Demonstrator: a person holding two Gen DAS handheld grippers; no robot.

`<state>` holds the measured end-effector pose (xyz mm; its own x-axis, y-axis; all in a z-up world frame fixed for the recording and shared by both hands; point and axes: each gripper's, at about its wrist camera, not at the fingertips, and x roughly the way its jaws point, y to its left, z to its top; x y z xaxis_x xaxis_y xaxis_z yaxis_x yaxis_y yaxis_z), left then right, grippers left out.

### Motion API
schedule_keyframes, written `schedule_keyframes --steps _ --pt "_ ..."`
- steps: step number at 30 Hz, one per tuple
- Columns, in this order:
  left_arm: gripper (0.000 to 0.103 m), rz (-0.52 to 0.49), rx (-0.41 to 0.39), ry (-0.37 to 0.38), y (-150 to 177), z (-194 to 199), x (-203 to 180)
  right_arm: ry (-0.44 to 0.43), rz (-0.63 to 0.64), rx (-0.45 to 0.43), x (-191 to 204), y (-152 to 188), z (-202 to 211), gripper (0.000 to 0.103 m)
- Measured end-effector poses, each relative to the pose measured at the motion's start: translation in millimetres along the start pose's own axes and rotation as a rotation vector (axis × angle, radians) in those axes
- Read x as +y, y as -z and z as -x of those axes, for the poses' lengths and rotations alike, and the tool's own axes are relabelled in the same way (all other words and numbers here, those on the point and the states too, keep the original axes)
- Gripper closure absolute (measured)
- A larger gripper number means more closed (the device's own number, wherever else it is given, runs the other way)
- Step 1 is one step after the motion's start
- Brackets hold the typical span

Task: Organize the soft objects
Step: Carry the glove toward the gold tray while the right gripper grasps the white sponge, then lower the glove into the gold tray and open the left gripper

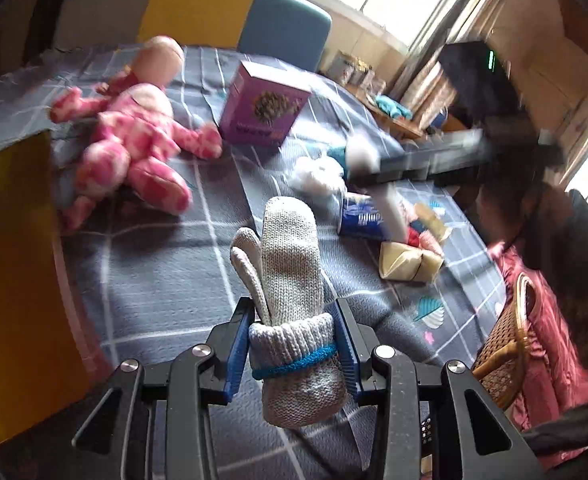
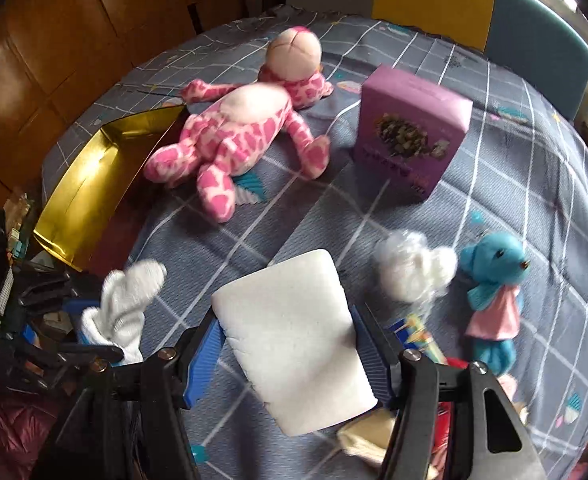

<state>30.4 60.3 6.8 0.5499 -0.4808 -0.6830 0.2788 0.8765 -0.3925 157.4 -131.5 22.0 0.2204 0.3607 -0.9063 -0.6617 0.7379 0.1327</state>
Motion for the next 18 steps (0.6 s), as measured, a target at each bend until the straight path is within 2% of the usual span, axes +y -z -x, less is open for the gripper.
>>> schedule_keyframes --steps 4,9,13,18 --pt "0.063 0.073 -0.081 -0.048 -2.0 47.7 30.1 -0.024 -0.048 0.061 32.4 31.7 -43.3 0.04" --pt "0.063 0.22 -0.116 -0.225 -6.9 81.7 96.7 0.059 -0.119 0.059 44.3 45.8 -73.7 0.041" --pt "0.063 0.31 -0.116 -0.294 -20.4 83.0 145.4 0.091 -0.16 0.044 42.0 43.9 -83.4 0.041" --pt "0.063 0.396 -0.084 -0.3 -46.7 57.8 183.5 0.116 -0.151 0.034 45.2 43.8 -87.1 0.041"
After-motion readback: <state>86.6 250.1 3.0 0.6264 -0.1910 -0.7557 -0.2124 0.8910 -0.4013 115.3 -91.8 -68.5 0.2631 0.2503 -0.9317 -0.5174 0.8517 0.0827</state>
